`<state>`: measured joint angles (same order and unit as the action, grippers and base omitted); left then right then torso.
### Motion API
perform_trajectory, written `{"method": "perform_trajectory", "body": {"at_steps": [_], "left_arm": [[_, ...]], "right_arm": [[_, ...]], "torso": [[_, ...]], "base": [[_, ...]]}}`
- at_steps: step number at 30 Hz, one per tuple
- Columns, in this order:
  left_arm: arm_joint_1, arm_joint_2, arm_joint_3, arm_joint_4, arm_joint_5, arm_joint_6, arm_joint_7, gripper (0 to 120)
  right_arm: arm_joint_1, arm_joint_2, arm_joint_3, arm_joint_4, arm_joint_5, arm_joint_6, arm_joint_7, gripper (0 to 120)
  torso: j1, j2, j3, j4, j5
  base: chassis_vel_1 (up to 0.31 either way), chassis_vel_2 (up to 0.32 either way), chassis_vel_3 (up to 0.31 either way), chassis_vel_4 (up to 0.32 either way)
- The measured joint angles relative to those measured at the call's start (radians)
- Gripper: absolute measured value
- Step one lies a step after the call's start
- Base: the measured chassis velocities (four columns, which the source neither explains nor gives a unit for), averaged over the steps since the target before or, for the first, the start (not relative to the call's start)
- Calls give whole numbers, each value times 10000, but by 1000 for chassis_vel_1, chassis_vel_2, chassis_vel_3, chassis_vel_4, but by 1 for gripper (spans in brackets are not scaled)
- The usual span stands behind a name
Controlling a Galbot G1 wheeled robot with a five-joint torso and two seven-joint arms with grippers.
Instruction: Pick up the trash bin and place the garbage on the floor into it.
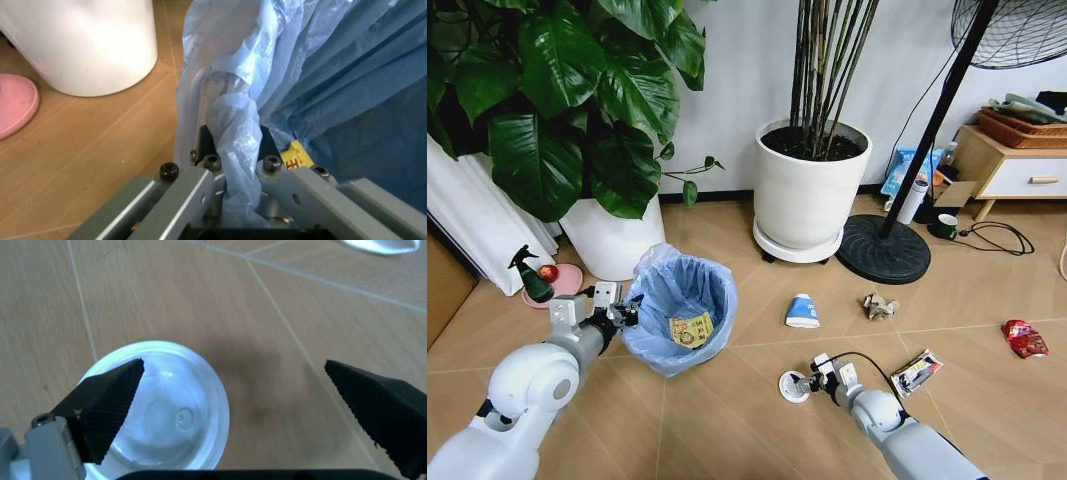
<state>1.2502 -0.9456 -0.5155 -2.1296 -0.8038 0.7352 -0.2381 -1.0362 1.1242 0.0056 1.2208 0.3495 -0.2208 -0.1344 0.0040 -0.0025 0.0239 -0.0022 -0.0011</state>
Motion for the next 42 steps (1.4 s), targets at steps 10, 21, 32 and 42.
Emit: {"method": "perform_trajectory", "body": {"at_steps": [10, 21, 32, 42], "left_arm": [[-34, 54, 56, 50, -20, -7, 4, 0], [-146, 69, 118, 147, -45, -20, 18, 0], [-256, 23, 169, 258, -19, -36, 34, 0], [-366, -18, 242, 307, -10, -45, 37, 0]], "right_arm": [[214, 580, 9, -848, -513, 272, -177, 100], [275, 836, 70, -1111, -784, 395, -208, 98], [194, 795, 90, -1103, -865, 514, -185, 70], [134, 711, 123, -1013, -868, 523, -152, 36]], "torso": [[0, 0, 0, 0, -3], [0, 3, -1, -1, 1], [-1, 4, -1, 3, 5], [0, 2, 0, 1, 3]], "base": [[0, 0, 0, 0], [0, 0, 0, 0], [0, 0, 0, 0], [0, 0, 0, 0]]}}
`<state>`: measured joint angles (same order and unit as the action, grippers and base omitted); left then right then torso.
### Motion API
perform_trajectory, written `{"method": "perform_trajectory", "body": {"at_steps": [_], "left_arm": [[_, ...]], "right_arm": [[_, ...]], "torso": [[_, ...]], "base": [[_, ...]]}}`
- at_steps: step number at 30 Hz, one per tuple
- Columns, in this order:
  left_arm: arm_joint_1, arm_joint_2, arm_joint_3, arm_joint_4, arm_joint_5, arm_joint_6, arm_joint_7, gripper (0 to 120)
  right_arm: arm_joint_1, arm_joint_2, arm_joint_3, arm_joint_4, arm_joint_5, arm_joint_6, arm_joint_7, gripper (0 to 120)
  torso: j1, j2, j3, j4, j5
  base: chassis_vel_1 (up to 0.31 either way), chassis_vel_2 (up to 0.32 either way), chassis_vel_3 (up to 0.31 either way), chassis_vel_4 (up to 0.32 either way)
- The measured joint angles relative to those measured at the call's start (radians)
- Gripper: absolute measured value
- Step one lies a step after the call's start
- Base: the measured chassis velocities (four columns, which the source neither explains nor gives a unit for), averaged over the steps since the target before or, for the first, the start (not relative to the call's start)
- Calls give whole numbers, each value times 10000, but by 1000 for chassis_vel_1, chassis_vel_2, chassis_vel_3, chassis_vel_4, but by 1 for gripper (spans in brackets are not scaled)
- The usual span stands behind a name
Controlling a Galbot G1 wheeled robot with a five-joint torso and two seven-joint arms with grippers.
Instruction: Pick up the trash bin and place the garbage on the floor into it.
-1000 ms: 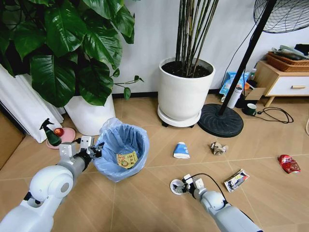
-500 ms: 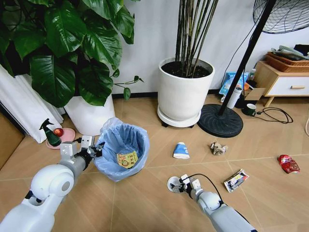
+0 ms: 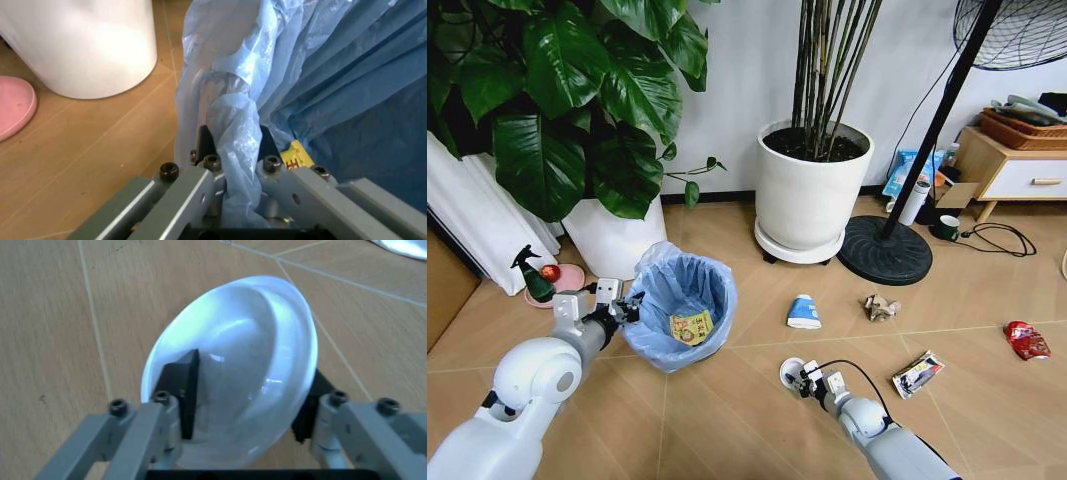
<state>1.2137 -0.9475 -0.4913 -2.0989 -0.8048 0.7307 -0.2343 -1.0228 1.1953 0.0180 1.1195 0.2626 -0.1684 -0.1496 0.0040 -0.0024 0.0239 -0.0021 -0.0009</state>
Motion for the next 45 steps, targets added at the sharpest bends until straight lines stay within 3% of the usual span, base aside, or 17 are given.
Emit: {"method": "perform_trajectory", "body": {"at_steps": [12, 26, 36, 40, 45], "left_arm": [[-30, 24, -1, 6, 2, -7, 12, 0], [61, 87, -30, -68, 0, -7, 15, 0], [247, 102, -133, -130, 7, -19, 6, 0], [288, 151, -113, -148, -1, -22, -6, 0], [276, 232, 151, -152, -19, -1, -2, 0]], "right_arm": [[-139, -6, 133, 131, -39, 58, 12, 11], [-401, -260, 668, 925, 122, 41, 154, 11], [-669, -761, 1911, 2699, 603, 247, 371, 11], [-539, -1447, 2506, 3819, 1393, 269, 372, 11], [450, -2712, 2463, 6538, 3325, -485, 347, 11]], "torso": [[0, -2, 1, -2, 0], [3, -4, 4, -5, 1], [2, -4, 1, -2, 3], [1, -4, 1, -4, 7], [1, -2, 0, -3, -4]], "base": [[0, 0, 0, 0], [0, 0, 0, 0], [0, 0, 0, 0], [0, 0, 0, 0], [0, 0, 0, 0]]}}
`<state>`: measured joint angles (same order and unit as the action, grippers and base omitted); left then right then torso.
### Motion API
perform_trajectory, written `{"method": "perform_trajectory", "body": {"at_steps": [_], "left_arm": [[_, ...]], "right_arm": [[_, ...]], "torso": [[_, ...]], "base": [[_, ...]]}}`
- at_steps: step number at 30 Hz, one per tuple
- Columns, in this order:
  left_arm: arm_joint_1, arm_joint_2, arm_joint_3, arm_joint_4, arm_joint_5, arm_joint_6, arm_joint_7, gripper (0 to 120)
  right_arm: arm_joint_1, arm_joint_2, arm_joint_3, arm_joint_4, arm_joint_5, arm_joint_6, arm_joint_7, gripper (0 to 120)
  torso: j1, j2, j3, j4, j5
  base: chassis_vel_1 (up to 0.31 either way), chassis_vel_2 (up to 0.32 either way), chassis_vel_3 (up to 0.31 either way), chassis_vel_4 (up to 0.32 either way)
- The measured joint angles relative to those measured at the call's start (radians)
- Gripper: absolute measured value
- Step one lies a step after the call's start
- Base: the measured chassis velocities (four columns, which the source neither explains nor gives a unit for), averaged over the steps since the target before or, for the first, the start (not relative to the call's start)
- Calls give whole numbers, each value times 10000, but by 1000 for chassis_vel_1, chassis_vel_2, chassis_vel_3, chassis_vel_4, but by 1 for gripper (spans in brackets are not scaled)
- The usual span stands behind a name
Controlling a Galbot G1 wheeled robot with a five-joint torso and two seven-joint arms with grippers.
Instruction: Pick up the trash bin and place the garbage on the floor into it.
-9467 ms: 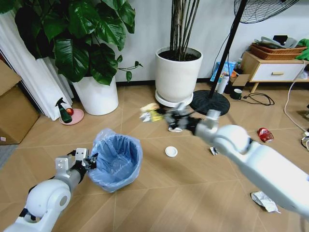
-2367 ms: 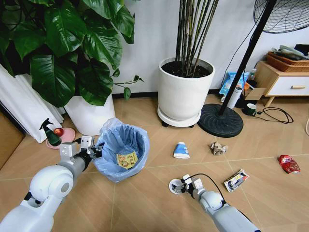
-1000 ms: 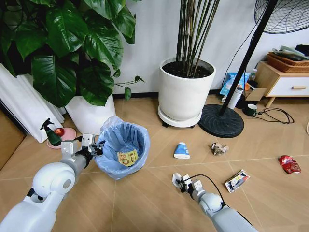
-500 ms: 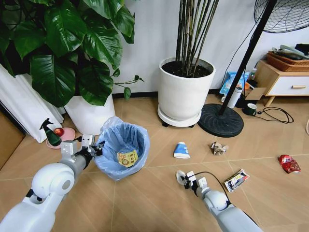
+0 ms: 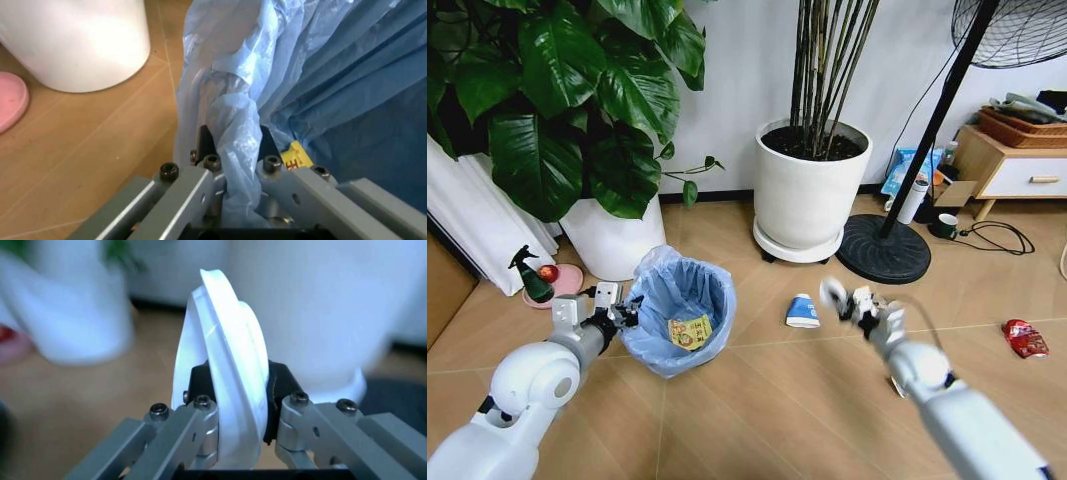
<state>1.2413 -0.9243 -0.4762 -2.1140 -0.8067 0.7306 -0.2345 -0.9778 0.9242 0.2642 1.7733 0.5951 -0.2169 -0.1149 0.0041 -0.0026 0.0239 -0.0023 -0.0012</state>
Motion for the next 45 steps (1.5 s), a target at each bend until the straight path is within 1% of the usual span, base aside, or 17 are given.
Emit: {"method": "perform_trajectory", "body": {"at_steps": [6, 8, 9, 10, 13, 14, 19, 25, 27, 29, 31, 33, 36, 38, 40, 41, 45], "left_arm": [[-145, 129, 162, 71, -51, 28, 82, 0], [-288, 269, 283, 146, -177, 32, 100, 0], [-469, 411, 418, 217, -333, 33, 39, 0], [-469, 411, 418, 217, -333, 33, 39, 0], [-1080, 636, 783, 418, -986, 37, -308, 0], [-1080, 636, 783, 418, -986, 37, -308, 0], [-1887, 646, 1372, 815, -1200, 41, -462, 0], [-2155, 600, 1631, 952, -1258, 44, -515, 0], [-2260, 573, 1722, 1036, -1261, 46, -521, 0], [-2290, 555, 1747, 1064, -1261, 48, -521, 0], [-2407, 488, 1839, 1137, -1261, 50, -515, 0], [-2446, 462, 1872, 1161, -1260, 50, -514, 0], [-2545, 329, 1969, 1258, -1231, 50, -507, 0], [-2556, 283, 1985, 1270, -1220, 50, -505, 0], [-2563, 222, 1995, 1283, -1191, 51, -504, 0], [-2563, 222, 1995, 1283, -1191, 51, -504, 0], [-2469, 243, 1734, 1282, -1153, 51, -447, 0]], "right_arm": [[1279, -497, -1022, 1207, 1858, -627, -60, 11], [2349, -553, -1986, 1545, 2731, -854, -71, 11], [3226, -444, -2982, 1636, 3314, -1012, -48, 11], [3226, -444, -2982, 1636, 3314, -1012, -48, 11], [4420, -88, -4772, 1552, 3930, -1169, 68, 11], [4420, -88, -4772, 1552, 3930, -1169, 68, 11], [5004, 250, -6225, 961, 3537, -1109, 78, 11], [5020, 403, -6402, 598, 2881, -1161, 217, 14], [4980, 401, -6430, 566, 2685, -1179, 217, 25], [4965, 399, -6446, 563, 2642, -1179, 217, 29], [4923, 413, -6451, 519, 2563, -1170, 226, 40], [4909, 422, -6443, 511, 2557, -1155, 248, 43], [4859, 431, -6241, 517, 2577, -1128, 354, 58], [4843, 423, -6167, 532, 2588, -1113, 395, 62], [4784, 375, -5820, 569, 2717, -1097, 600, 73], [4784, 375, -5820, 569, 2717, -1097, 600, 73], [4438, 47, -4695, 573, 2953, -1105, 960, 91]], "torso": [[0, 0, 1, 0, 4], [0, 0, 0, 1, 0], [0, 0, 1, 3, 0], [0, 0, 1, 3, 0], [0, 0, 1, 6, 3], [0, 0, 1, 6, 3], [0, 0, 2, 0, 3], [0, 0, 2, -1, 4], [0, 0, 2, 0, 4], [0, 0, 1, 0, 4], [0, 0, 1, 1, 4], [0, 0, 0, 1, 5], [0, 0, 1, 1, 4], [0, 0, 1, 1, 5], [0, 0, 1, 2, 4], [0, 0, 1, 2, 4], [0, 2, 0, 3, 5]], "base": [[0, 0, 0, 0], [0, 0, 0, 0], [0, 0, 0, 0], [0, 0, 0, 0], [0, 0, 0, 0], [0, 0, 0, 0], [0, 0, 0, 0], [0, 0, 0, 0], [0, 0, 0, 0], [0, 0, 0, 0], [0, 0, 0, 0], [0, 0, 0, 0], [0, 0, 0, 0], [0, 0, 0, 0], [0, 0, 0, 0], [0, 0, 0, 0], [0, 0, 0, 0]]}}
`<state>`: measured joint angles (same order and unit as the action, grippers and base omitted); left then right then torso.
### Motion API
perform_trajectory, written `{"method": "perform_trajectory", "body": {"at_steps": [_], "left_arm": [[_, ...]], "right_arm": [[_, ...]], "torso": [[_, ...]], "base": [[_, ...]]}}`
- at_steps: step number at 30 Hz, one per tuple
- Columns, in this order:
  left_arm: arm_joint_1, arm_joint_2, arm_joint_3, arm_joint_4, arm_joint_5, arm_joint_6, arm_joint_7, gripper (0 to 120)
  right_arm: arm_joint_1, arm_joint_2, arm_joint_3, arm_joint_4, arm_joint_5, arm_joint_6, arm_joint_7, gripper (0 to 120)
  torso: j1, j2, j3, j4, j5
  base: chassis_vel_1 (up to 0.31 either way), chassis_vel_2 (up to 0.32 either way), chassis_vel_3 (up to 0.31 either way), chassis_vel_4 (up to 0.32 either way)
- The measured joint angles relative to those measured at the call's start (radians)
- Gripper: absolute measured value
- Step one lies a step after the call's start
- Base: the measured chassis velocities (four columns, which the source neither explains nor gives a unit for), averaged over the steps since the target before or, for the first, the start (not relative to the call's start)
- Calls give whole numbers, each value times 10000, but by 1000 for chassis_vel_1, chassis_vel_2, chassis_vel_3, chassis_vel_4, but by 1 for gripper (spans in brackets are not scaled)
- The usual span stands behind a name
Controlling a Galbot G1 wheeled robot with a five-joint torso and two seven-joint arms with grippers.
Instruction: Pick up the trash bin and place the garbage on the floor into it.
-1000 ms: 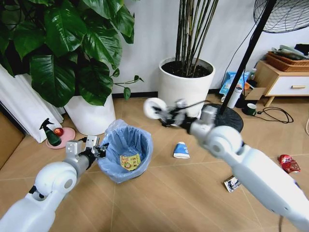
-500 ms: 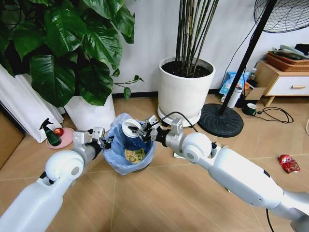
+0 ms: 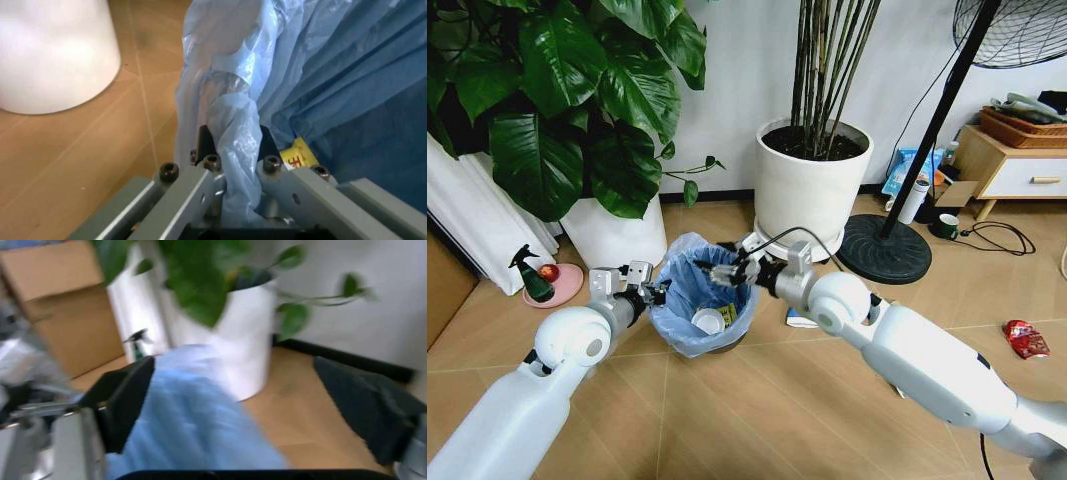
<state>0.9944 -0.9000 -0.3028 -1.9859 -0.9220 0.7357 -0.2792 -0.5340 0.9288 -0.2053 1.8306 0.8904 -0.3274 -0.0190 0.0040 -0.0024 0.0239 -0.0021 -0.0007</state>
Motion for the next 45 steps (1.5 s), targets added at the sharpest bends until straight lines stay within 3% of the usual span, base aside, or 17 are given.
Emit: {"method": "perform_trajectory", "body": {"at_steps": [4, 9, 13, 14, 18, 23, 25, 28, 32, 45], "left_arm": [[157, 42, -302, -38, 54, 0, 82, 0], [298, 81, -529, -105, 136, 0, 159, 0], [542, 130, -768, -319, 165, 0, 215, 0], [542, 130, -768, -319, 165, 0, 215, 0], [670, 255, -890, -455, 166, 0, 247, 0], [739, 346, -948, -537, 166, -1, 264, 0], [795, 381, -963, -599, 165, -2, 281, 0], [895, 388, -995, -640, 195, -3, 312, 0], [988, 396, -1043, -680, 235, -3, 370, 0], [996, 279, -963, -626, 383, -3, 539, 0]], "right_arm": [[-445, -347, 771, -298, 7, -4, 38, 99], [-895, -562, 1279, -1066, -113, 86, 59, 100], [-1855, -353, 1568, -3445, -485, 110, 390, 100], [-1855, -353, 1568, -3445, -485, 110, 390, 100], [-2139, 511, 1490, -5460, -1465, 457, 456, 100], [-1996, 1545, 1453, -6910, -2149, 784, 373, 100], [-1724, 2626, 1471, -7991, -2663, 1065, 234, 100], [-1341, 3576, 1601, -9142, -3256, 1311, 99, 100], [-1028, 4103, 1820, -10210, -3690, 1487, 108, 100], [-466, 4779, 2449, -12059, -4620, 1787, -98, 100]], "torso": [[0, 0, 0, -1, 1], [0, 0, -1, -2, 0], [0, 0, -1, -4, 1], [0, 0, -1, -4, 1], [0, 0, 0, -4, -1], [0, 0, 0, -6, -4], [0, 0, 0, -1, 3], [0, 0, 0, 5, -8], [0, -1, 1, 2, -3], [0, 0, 0, -2, -2]], "base": [[0, 0, 0, 0], [0, 0, 0, 0], [0, 0, 0, 0], [0, 0, 0, 0], [0, 0, 0, 0], [0, 0, 0, 0], [0, 0, 0, 0], [0, 0, 0, 0], [0, 0, 0, 0], [0, 0, 0, 0]]}}
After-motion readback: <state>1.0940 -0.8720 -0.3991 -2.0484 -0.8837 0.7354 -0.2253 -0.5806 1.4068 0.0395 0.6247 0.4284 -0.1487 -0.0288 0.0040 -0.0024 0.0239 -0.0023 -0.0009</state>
